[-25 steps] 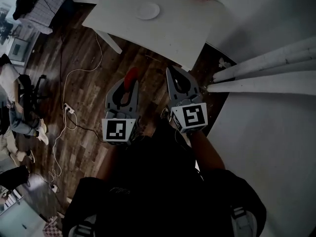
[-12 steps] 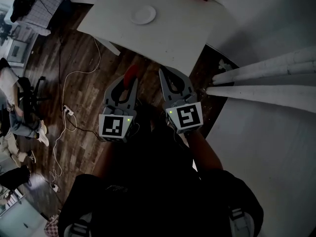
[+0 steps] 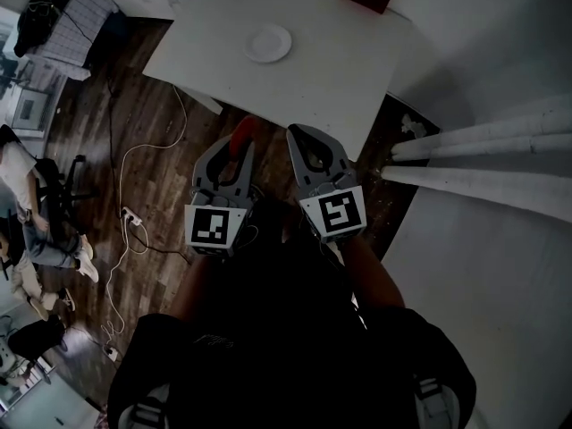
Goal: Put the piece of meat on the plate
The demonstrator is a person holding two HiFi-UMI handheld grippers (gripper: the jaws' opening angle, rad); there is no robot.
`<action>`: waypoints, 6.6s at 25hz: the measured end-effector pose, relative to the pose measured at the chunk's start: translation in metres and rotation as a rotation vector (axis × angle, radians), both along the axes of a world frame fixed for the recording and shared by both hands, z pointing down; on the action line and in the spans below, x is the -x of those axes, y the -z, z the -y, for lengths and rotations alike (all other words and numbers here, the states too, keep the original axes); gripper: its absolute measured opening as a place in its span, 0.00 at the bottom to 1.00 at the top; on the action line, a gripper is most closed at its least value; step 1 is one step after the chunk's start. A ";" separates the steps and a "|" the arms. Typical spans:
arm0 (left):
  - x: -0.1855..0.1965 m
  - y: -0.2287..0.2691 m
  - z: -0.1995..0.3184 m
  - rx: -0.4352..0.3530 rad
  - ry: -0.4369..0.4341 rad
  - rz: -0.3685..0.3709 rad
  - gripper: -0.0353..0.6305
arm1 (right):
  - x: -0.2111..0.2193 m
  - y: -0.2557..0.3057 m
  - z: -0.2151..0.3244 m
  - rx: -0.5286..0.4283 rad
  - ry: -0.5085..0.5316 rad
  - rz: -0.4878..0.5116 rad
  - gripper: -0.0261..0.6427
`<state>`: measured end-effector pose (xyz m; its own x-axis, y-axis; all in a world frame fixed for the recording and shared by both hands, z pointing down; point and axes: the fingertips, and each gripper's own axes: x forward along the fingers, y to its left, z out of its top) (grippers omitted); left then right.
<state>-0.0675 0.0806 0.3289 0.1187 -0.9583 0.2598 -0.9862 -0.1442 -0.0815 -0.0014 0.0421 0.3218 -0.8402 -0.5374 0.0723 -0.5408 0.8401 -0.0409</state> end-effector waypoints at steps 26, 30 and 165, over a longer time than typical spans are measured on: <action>0.123 -0.037 0.047 0.029 -0.207 0.098 0.19 | 0.112 -0.052 0.049 0.116 -0.119 -0.126 0.07; 0.119 -0.040 0.061 0.040 -0.245 0.097 0.19 | 0.108 -0.051 0.059 0.109 -0.155 -0.130 0.07; 0.131 -0.271 0.349 0.644 -0.635 1.149 0.19 | 0.034 -0.152 0.296 0.333 -0.294 -0.093 0.07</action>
<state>-0.1986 -0.2679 0.5999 -0.0957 -0.5090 0.8554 -0.1825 -0.8358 -0.5178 -0.0349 -0.2534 0.4742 -0.6371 -0.6870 0.3494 -0.7687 0.5996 -0.2225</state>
